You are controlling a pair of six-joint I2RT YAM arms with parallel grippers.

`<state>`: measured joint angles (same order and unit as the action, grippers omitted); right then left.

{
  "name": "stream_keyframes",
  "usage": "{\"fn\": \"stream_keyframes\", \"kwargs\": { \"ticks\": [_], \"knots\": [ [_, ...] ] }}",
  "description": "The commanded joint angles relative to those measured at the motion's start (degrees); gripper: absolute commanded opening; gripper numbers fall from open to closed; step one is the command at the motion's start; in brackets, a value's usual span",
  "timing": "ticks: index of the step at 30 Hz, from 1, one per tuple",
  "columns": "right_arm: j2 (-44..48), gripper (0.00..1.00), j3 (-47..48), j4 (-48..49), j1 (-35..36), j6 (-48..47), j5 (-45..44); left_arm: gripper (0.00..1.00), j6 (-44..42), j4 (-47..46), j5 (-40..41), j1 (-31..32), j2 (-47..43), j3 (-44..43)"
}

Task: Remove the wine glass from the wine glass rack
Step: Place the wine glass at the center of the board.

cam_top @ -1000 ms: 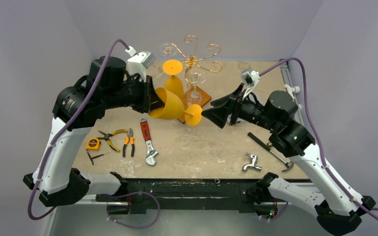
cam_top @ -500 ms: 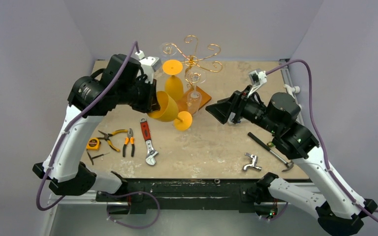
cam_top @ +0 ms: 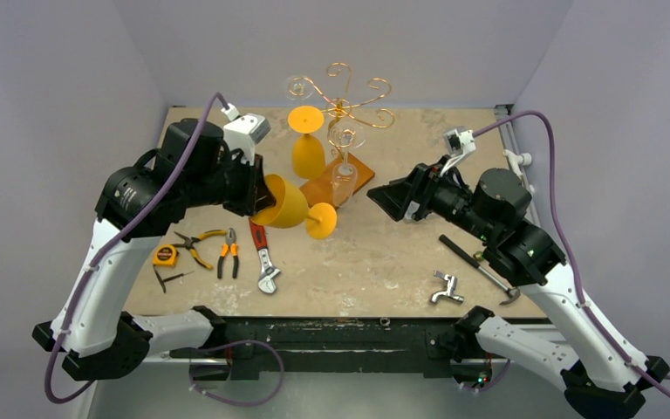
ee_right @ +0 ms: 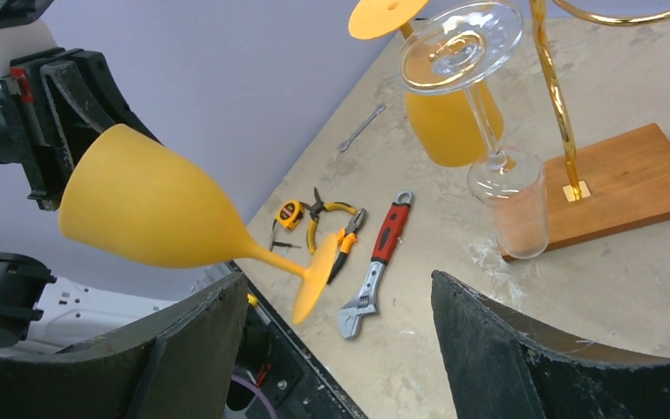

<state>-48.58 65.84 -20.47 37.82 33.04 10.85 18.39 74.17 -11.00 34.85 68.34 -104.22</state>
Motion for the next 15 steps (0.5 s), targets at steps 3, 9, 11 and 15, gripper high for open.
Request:
{"fn": "stream_keyframes", "kwargs": {
  "ticks": [3,9,11,15],
  "knots": [
    [1.03,0.76,-0.14,-1.57,-0.09,0.2,-4.09,0.0,0.75,0.04,10.54,-0.5,0.67,2.71],
    [1.23,0.76,0.42,-3.88,-0.04,-0.21,-5.94,0.0,7.23,-5.12,17.14,-0.5,-0.63,11.47],
    [1.44,0.76,0.5,-4.56,-0.08,-0.25,-6.65,0.0,8.23,-6.23,18.38,-0.49,0.09,13.28],
    [1.98,0.76,0.82,-5.85,-0.08,-0.71,-7.86,0.0,8.87,-6.29,21.33,-0.59,2.98,15.01]
  ]
}}
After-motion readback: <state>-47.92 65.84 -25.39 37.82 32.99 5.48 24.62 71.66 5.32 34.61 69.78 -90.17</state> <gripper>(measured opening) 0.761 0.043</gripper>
